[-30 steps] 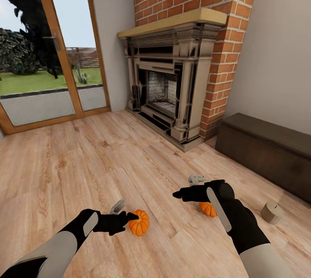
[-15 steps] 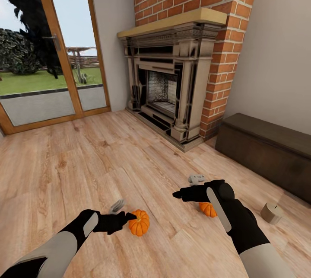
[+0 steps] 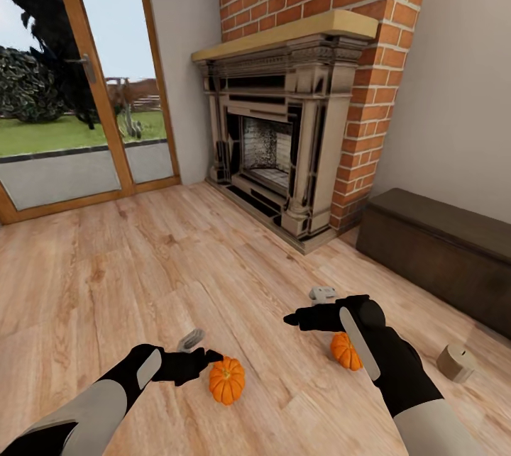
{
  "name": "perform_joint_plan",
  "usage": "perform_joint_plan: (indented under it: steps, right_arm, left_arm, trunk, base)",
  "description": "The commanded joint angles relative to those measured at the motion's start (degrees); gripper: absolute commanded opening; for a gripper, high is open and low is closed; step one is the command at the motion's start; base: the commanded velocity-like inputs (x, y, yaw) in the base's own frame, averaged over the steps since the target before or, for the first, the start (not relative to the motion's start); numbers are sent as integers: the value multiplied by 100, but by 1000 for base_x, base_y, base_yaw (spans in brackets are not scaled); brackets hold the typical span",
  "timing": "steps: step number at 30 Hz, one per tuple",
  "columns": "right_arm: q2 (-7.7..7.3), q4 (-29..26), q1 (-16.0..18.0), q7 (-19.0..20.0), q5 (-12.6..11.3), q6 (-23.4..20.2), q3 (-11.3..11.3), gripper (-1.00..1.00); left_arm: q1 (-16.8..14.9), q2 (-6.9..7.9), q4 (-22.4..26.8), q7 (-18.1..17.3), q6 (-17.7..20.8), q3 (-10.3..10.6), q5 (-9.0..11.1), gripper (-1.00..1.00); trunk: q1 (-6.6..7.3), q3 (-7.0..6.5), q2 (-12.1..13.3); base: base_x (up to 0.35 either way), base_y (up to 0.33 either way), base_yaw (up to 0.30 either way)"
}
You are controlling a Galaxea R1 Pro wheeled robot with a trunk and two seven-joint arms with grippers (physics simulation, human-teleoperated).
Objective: Place each of the two pumpkins and all three candles from the living room inside a cabinet in the living room (use any cabinet), then make sure every cabinet is closed, and position the cauldron so it is next to a table in the living room.
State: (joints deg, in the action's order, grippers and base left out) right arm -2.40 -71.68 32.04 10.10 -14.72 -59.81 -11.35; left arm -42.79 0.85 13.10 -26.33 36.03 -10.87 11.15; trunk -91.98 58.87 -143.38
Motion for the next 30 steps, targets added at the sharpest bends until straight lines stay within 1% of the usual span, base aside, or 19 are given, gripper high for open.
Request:
perform_joint_plan:
  steps: [1,9,12,17,23,26,30]
  right_arm:
    - [-3,-4,4,18,13,-19,-4,100]
    - [-6,-4,4,18,13,-19,1,100]
    - [-6,-4,4,18,13,-19,2,100]
    - [-5,-4,3,18,13,-19,-1,100]
    - [-6,-4,4,18,13,-19,1,100]
    - [-6,-4,2,18,13,-19,2,100]
    - [-6,-4,2,18,13,-19,2,100]
  left_arm:
    - [-2,-2,6,-1,45,-7,43,100]
    - [-2,1,8,-41,41,-6,49,100]
    - [-2,11,9,-51,-34,-10,54,100]
    - [-2,19,1,-80,-261,-4,62,100]
    - [-1,20,0,-214,-324,2,57,100]
    - [5,20,0,-289,-449,4,54,100]
    - [5,20,0,-301,-495,2,51,100]
  trunk:
    - [0,5,-2]
    - [0,5,-2]
    - [0,5,-2]
    - [-13,116,-9]
    - [-28,249,-17]
    - [-36,316,-21]
    - [-46,404,-26]
  base:
    - [66,0,0]
    - [17,0,0]
    - [1,0,0]
    - [0,0,0]
    - [0,0,0]
    - [0,0,0]
    - [0,0,0]
